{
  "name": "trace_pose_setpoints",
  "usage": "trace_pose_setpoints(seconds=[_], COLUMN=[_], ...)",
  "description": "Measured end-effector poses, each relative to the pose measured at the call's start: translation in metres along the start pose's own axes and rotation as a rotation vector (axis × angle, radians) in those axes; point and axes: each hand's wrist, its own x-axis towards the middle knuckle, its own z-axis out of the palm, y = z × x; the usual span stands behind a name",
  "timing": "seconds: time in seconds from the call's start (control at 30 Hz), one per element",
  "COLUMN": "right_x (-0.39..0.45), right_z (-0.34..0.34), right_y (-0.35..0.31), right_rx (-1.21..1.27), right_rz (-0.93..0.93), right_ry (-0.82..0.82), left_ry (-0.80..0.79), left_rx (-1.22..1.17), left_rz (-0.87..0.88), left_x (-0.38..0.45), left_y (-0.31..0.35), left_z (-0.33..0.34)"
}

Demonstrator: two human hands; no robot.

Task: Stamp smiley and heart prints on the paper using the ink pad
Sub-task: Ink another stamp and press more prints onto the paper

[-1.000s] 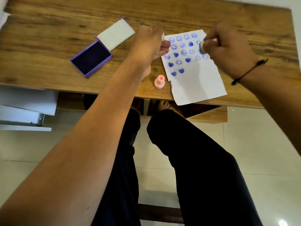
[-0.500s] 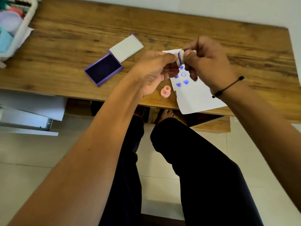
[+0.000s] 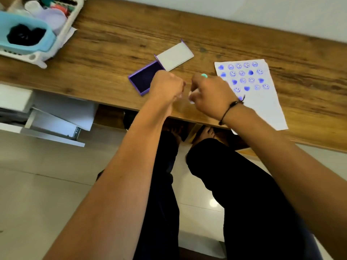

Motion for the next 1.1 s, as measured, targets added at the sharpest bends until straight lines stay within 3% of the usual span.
trace_pose_setpoints(seconds=[0.07,0.17,0.27,0.4,0.5,0.6,0.7,0.8,1.1], right_x=[0.0,0.0,0.002,0.018,0.043,0.054,0.057,0.051,0.057], right_z=[0.017,0.031,0.029,-0.001,-0.01,-0.008,-0.014,-0.019,-0.005], right_y=[-0.004,-0.003,0.002,0.013,0.018,0.012,0.004,-0.011,-0.035], right_rx=[-0.303,-0.474,-0.426,-0.152,-0.237,-0.227,0.087,0.482,1.015], right_rz=[-0.078,-0.136,-0.084,0.095,0.197,0.134,0.058,0.07,0.199], right_ry=[0.035,0.081,0.045,0.209,0.028,-0.076,0.013,-0.033,-0.046], left_ry=[0.13,0.176,0.167,0.147,0.107,0.097,0.06,-0.031,-0.074], left_rx=[-0.026,-0.068,-0.07,-0.146,-0.243,-0.324,-0.398,-0.52,-0.774], left_rz=[-0.038,-0.029,-0.028,-0.058,-0.085,-0.104,-0.108,-0.114,-0.128], left_x=[0.006,0.009,0.009,0.009,0.008,0.009,0.009,0.009,0.014], left_y=[-0.001,-0.001,0.0,0.002,0.004,0.005,0.004,0.003,-0.003], left_z=[-0.005,-0.008,-0.009,-0.011,-0.011,-0.012,-0.016,-0.023,-0.052])
